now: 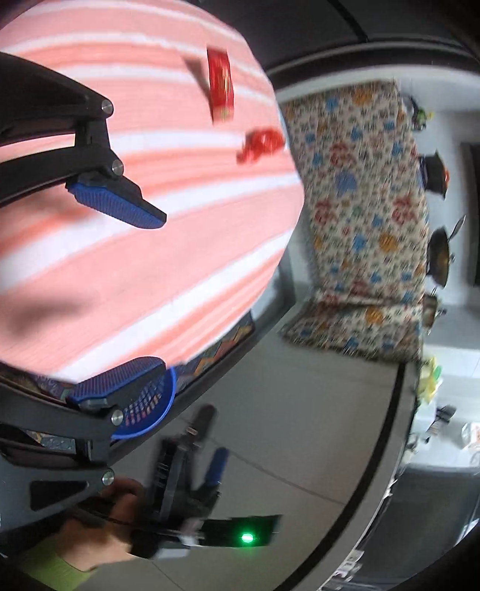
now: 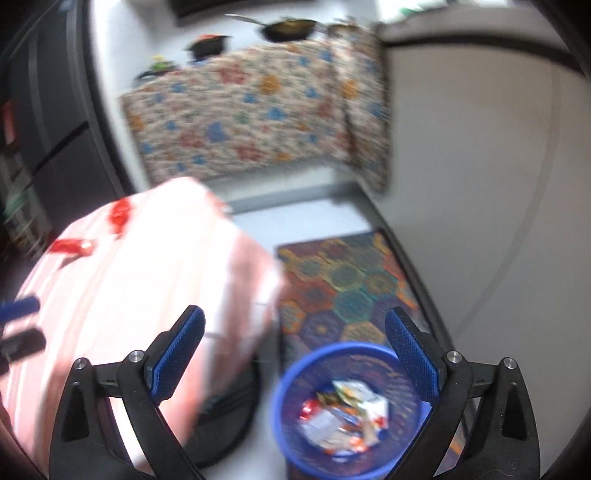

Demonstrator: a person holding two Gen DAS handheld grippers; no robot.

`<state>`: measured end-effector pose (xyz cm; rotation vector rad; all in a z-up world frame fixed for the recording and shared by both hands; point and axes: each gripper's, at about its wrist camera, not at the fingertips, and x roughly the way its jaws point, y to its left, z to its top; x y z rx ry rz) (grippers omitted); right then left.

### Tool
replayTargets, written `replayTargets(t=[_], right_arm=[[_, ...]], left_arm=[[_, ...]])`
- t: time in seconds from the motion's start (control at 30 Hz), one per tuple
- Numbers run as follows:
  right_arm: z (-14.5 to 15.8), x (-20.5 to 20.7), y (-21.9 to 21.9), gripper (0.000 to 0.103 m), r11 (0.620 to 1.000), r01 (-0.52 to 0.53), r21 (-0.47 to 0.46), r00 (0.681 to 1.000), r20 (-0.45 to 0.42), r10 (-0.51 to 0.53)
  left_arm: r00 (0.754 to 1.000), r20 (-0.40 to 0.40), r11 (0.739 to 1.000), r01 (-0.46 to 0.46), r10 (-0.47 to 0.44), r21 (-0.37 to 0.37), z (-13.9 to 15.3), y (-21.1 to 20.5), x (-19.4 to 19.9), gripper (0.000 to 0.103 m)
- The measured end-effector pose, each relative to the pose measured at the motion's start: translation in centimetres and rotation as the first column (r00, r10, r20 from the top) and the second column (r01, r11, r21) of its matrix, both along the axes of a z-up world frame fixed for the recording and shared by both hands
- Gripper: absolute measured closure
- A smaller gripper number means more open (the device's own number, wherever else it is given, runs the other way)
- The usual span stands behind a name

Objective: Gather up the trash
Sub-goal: 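Move both tools back over the table toward the red items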

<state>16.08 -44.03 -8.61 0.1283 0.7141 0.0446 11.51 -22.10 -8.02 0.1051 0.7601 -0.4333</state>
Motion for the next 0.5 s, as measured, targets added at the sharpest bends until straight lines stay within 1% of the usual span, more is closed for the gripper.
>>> replayTargets(t=[0.13,0.23,0.33,0.5], right_arm=[[-0.4,0.4,5.9,0.005,0.996,-0.094,-0.002,0.995,-0.018,0.094],[-0.7,0.9,10.2,0.004,0.986,-0.165,-0.032,0.985,-0.047,0.163],[-1.3,1.9,14.0,0.004,0.973,-0.223,-0.065,0.972,-0.087,0.217],[-3.3,4.4,18.8,0.004,0.952,-0.298,-0.064,0.944,-0.166,0.284]], left_arm=[[0.999,0.030,0.999,-0.034,0.033,0.023,0.9,3.5,-0.2,0.029],[0.998,0.019,0.998,-0.057,0.057,0.024,0.2,6.0,0.6,0.028],[0.997,-0.034,0.997,-0.070,0.071,0.030,-1.6,8.8,1.7,0.028],[0.986,-0.126,0.992,-0.103,0.111,0.068,-5.5,14.0,3.9,0.028]])
